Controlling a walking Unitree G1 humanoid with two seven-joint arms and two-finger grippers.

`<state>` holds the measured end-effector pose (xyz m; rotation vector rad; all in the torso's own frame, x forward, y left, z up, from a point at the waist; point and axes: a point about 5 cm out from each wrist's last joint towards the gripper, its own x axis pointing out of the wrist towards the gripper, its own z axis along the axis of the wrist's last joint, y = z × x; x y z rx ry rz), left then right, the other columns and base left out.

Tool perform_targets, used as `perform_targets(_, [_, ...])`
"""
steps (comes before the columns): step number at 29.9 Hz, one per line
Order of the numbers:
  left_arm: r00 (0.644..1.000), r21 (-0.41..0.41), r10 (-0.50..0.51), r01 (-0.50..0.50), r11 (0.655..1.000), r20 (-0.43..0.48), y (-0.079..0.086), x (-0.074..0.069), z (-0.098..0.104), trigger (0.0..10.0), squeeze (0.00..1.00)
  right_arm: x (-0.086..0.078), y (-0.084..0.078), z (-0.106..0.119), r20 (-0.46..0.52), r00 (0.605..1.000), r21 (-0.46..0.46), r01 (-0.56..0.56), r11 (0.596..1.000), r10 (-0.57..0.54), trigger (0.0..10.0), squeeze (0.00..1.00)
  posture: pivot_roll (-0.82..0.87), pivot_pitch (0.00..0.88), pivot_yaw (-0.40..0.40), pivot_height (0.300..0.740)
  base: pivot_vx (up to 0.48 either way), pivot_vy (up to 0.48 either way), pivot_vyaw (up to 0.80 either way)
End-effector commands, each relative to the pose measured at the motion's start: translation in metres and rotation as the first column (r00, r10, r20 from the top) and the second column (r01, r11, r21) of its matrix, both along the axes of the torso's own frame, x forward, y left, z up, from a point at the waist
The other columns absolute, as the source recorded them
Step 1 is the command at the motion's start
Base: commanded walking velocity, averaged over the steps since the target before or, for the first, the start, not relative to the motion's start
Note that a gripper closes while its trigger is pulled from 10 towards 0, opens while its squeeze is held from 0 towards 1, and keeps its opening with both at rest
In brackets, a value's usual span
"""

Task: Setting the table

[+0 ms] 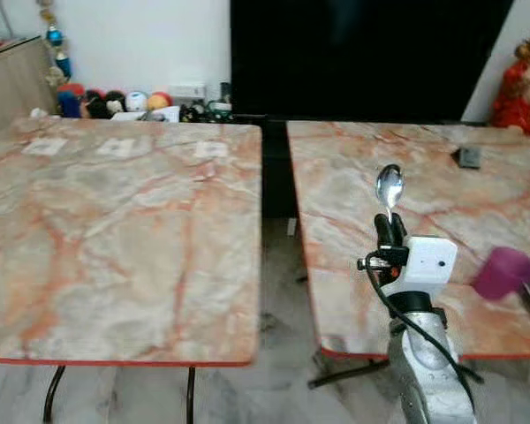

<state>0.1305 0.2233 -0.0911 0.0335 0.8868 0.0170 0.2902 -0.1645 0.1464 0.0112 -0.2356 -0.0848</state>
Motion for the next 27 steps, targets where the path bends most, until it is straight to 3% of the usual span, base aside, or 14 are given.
perform_targets(1, [1.0, 0.027, 0.0, 0.0, 1.0, -0.005, 0.0093, -0.0012, 0.0016, 10.0, 0.0, 0.0015, 0.0072, 0.0086, 0.035, 0.999, 0.008, -0.02, 1.0, 0.02, 10.0, 0.0, -0.01, 0.0, -0.023, 0.74, 0.0, -0.424, 0.0])
perform_targets(27, [1.0, 0.027, 0.007, -0.007, 1.0, 0.003, 0.0114, 0.0021, 0.0032, 10.0, 0.0, 0.0036, 0.001, 0.0158, 0.06, 0.998, 0.005, 0.025, 1.0, -0.025, 10.0, 0.0, -0.01, 0.014, -0.026, 0.74, 0.0, -0.427, 0.0])
